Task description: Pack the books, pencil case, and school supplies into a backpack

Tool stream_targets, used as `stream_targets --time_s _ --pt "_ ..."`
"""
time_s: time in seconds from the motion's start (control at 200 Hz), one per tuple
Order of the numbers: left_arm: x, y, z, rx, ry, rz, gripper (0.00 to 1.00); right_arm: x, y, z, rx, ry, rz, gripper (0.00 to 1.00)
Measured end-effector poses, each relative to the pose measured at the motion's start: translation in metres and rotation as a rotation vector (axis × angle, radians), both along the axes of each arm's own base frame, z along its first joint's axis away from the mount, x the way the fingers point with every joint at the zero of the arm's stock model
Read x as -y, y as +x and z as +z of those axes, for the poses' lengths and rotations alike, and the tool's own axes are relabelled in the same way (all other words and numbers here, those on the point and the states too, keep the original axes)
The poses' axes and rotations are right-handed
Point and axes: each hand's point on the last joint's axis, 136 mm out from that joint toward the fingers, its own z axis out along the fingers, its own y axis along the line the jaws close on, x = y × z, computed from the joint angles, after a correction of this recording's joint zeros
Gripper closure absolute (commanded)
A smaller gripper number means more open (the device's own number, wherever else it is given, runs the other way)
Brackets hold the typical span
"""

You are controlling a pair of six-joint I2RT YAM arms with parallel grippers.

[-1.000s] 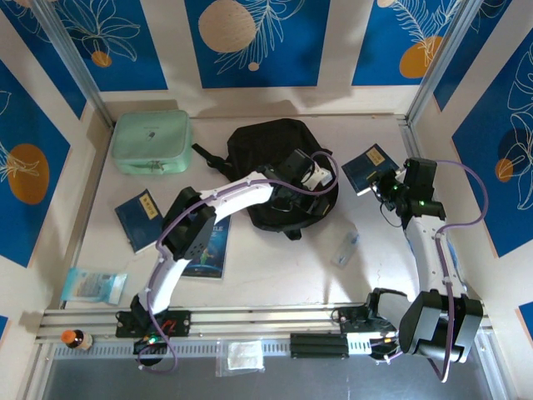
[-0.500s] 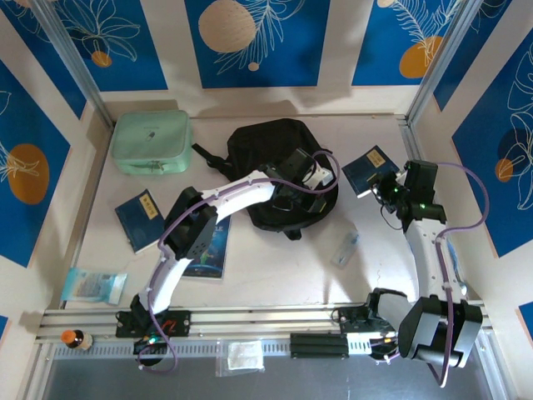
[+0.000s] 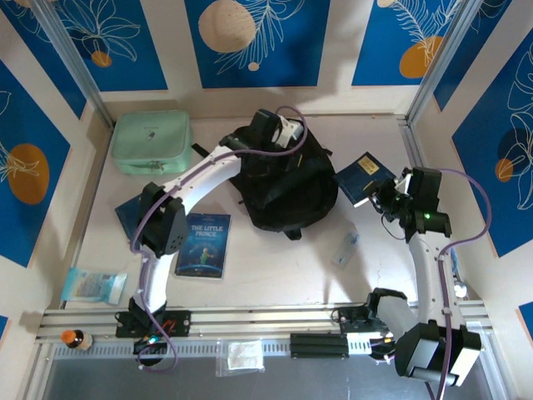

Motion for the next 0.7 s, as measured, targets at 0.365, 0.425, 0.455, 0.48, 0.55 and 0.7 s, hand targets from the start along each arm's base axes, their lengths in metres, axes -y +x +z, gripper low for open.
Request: stream_targets --time_s 0.365,0.425,0.455,0.48,0.55,0.7 --pt "0.018 0.009 0.039 0.118 -0.113 -0.028 1.00 -0.067 -0.022 0.004 -0.062 0.138 0.168 0.95" --pt "0.021 0.008 0.045 0.135 -0.137 -0.041 1.00 -0.079 -0.021 0.002 -0.083 0.161 0.191 0.95" --pt "0.022 0.007 0.048 0.142 -0.148 -0.048 1.00 -0.085 -0.019 0.000 -0.095 0.174 0.199 0.95" --pt "0.022 0.006 0.050 0.148 -0.158 -0.054 1.00 -0.090 -0.018 -0.003 -0.105 0.187 0.201 0.95" --pt "0.023 0.000 0.054 0.159 -0.184 -0.073 1.00 -0.098 -0.012 -0.013 -0.129 0.215 0.199 0.95" --pt "0.024 -0.008 0.063 0.173 -0.233 -0.107 1.00 -0.107 0.009 -0.034 -0.150 0.260 0.164 0.95"
